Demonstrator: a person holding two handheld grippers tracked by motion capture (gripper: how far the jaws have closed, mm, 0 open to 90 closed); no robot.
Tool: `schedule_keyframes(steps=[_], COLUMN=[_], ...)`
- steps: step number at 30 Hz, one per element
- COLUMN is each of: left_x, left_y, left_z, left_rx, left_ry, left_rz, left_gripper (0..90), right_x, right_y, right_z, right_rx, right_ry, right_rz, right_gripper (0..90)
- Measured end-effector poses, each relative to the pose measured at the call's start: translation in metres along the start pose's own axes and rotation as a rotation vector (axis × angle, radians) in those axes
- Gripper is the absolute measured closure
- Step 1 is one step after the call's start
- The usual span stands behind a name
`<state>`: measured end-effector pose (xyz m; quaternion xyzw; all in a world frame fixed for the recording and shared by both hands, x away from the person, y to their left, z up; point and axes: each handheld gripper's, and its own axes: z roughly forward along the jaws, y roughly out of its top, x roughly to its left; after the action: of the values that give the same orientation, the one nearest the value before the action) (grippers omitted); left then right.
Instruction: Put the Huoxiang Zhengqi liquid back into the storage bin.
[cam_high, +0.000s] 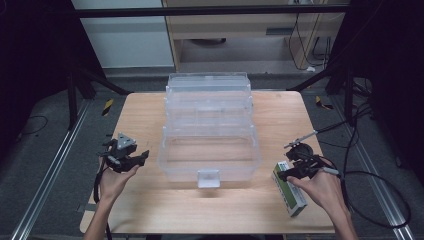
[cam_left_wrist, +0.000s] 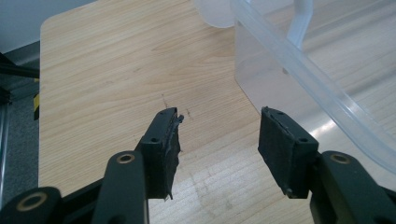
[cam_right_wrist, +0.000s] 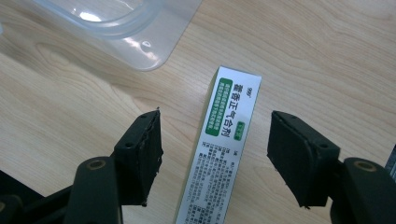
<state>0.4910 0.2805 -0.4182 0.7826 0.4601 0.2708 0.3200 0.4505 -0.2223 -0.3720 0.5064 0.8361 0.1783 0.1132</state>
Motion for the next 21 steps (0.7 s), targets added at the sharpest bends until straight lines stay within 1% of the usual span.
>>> schedule_keyframes(steps=[6,14,15,18,21], left_x=[0.0010,0.0017,0.0018,0.0021,0.0023], left_y=[-0.0001,-0.0006,-0.0005,-0.0006,-0.0009], left_z=[-0.0006,-0.0005,-0.0008,-0.0011,-0.0006], left_rx=[-0.004,0.000,-0.001,-0.002,0.001], left_ry=[0.007,0.010,0.010,0.010,0.012], left_rz=[-0.002,-0.002,-0.003,-0.005,-0.005], left_gripper=[46.8,46.5,46.5,46.3,46.3], right_x=[-0.0008,-0.0030,-0.0038,-0.0035,-0.0042], right_y=[-0.0021,-0.0065,-0.0071,-0.0084,-0.0093], right_z=[0.0041,0.0064,0.0068,0.0082,0.0101], right_rx=[0.021,0.056,0.057,0.072,0.075], right_ry=[0.002,0.016,0.017,0.023,0.025], right_rz=[0.000,0.030,0.023,0.028,0.028], right_gripper=[35.9,39.4,39.6,40.5,41.7])
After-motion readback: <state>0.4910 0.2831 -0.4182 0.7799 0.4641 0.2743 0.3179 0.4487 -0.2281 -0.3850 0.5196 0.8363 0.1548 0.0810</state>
